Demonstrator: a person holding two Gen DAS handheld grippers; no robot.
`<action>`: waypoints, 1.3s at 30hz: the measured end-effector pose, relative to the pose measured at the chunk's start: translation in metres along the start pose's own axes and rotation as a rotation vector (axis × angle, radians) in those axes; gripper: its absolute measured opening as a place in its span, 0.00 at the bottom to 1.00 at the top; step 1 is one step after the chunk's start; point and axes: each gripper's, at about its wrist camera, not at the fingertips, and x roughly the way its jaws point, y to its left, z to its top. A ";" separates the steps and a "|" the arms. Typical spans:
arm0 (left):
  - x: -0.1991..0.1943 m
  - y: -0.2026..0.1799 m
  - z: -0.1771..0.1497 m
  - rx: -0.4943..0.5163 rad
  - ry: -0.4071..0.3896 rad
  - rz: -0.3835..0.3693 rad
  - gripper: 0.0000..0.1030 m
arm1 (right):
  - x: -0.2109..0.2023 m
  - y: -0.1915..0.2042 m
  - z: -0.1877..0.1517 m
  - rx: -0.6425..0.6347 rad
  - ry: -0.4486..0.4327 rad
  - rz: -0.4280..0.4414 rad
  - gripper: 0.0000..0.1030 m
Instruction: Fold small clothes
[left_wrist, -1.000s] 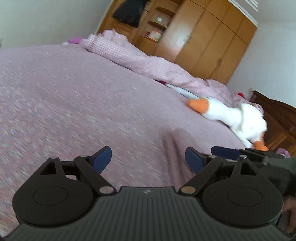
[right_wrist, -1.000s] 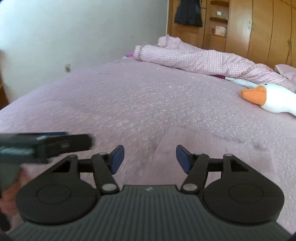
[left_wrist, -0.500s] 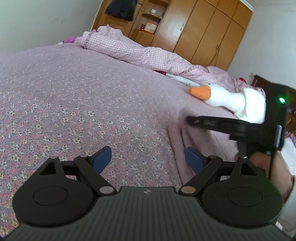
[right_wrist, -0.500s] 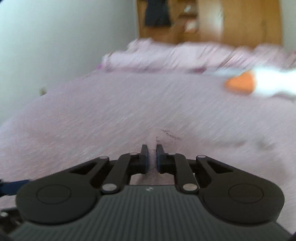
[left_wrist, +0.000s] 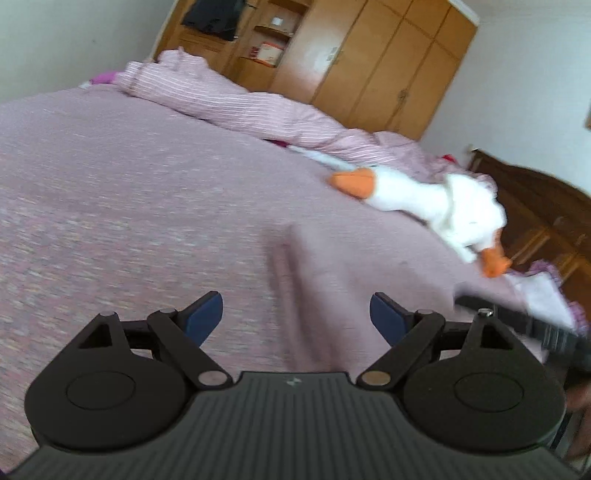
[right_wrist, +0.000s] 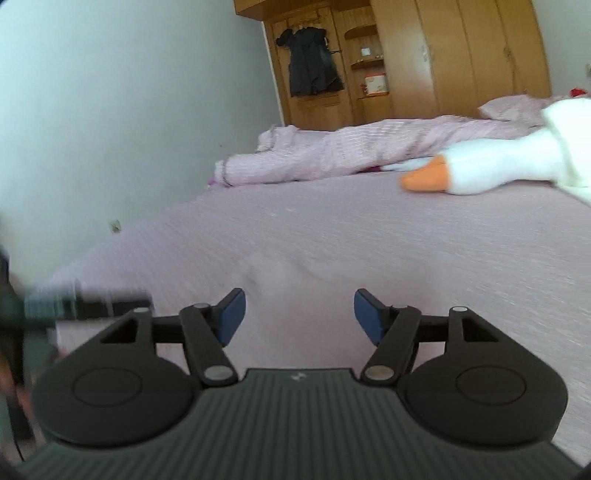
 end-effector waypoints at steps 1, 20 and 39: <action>0.000 -0.006 -0.001 -0.007 -0.004 -0.022 0.94 | -0.012 -0.011 -0.008 0.007 0.018 -0.002 0.65; 0.060 -0.074 -0.044 0.175 0.086 0.121 0.82 | -0.017 -0.034 -0.066 -0.117 0.131 -0.145 0.38; 0.066 -0.056 -0.038 0.174 0.136 0.136 0.26 | -0.015 -0.064 -0.073 0.244 -0.026 -0.238 0.31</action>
